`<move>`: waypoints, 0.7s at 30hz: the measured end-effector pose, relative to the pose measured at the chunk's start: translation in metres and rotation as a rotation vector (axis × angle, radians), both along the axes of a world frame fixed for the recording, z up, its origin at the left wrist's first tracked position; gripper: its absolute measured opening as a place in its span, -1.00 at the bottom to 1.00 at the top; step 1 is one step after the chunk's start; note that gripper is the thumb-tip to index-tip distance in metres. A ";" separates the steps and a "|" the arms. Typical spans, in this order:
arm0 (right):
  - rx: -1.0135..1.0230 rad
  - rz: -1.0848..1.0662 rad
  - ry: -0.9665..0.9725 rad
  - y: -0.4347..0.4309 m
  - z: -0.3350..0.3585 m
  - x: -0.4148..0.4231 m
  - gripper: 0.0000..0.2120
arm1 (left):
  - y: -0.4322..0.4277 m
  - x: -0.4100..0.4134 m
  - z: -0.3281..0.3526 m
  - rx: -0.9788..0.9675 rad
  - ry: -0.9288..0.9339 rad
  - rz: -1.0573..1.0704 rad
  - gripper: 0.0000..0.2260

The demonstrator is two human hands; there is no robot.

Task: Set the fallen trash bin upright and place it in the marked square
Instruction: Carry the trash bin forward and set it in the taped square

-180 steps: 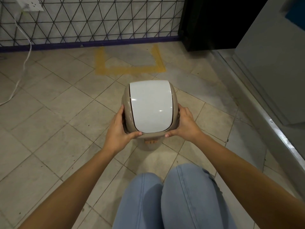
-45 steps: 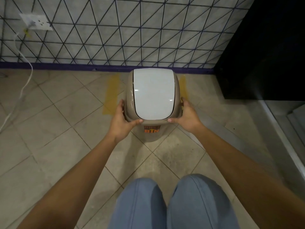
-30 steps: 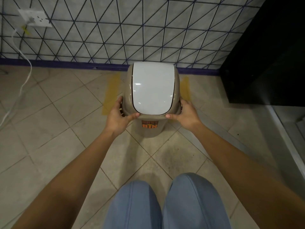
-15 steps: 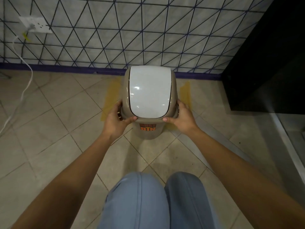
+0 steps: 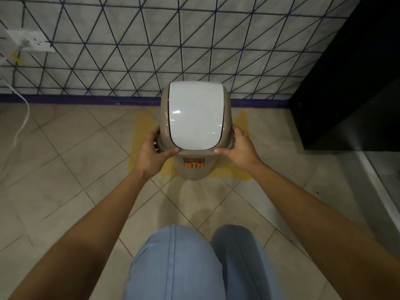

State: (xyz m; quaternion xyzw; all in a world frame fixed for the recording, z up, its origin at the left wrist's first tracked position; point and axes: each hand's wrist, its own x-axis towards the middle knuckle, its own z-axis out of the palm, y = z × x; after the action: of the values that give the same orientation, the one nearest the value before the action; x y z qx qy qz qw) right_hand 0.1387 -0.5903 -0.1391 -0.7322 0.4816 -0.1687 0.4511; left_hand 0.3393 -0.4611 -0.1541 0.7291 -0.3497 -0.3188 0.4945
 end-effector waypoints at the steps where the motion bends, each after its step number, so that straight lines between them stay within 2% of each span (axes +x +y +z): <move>1: -0.004 -0.004 0.005 -0.002 0.001 0.002 -0.15 | -0.003 0.002 0.000 0.000 -0.007 -0.002 -0.25; 7: -0.061 -0.040 0.032 -0.013 0.003 0.015 -0.16 | -0.021 0.015 -0.001 -0.012 0.025 -0.027 -0.27; 11: -0.143 -0.066 0.065 -0.018 0.007 0.023 -0.16 | -0.032 0.020 -0.002 -0.013 -0.032 -0.038 -0.26; 15: -0.300 -0.088 0.062 -0.016 0.011 0.032 -0.05 | -0.038 0.018 0.004 -0.042 -0.261 0.054 -0.16; 18: -0.350 -0.063 0.027 -0.011 0.011 0.036 -0.07 | -0.038 0.017 0.004 -0.138 -0.491 0.029 -0.21; 21: -0.358 -0.036 0.054 -0.013 0.010 0.040 -0.11 | -0.041 0.019 0.003 -0.170 -0.551 -0.046 -0.25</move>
State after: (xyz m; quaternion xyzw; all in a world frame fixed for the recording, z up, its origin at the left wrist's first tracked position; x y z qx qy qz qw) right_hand 0.1784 -0.6034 -0.1288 -0.7963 0.4687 -0.2401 0.2975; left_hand 0.3582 -0.5024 -0.1511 0.7361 -0.5127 -0.0893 0.4329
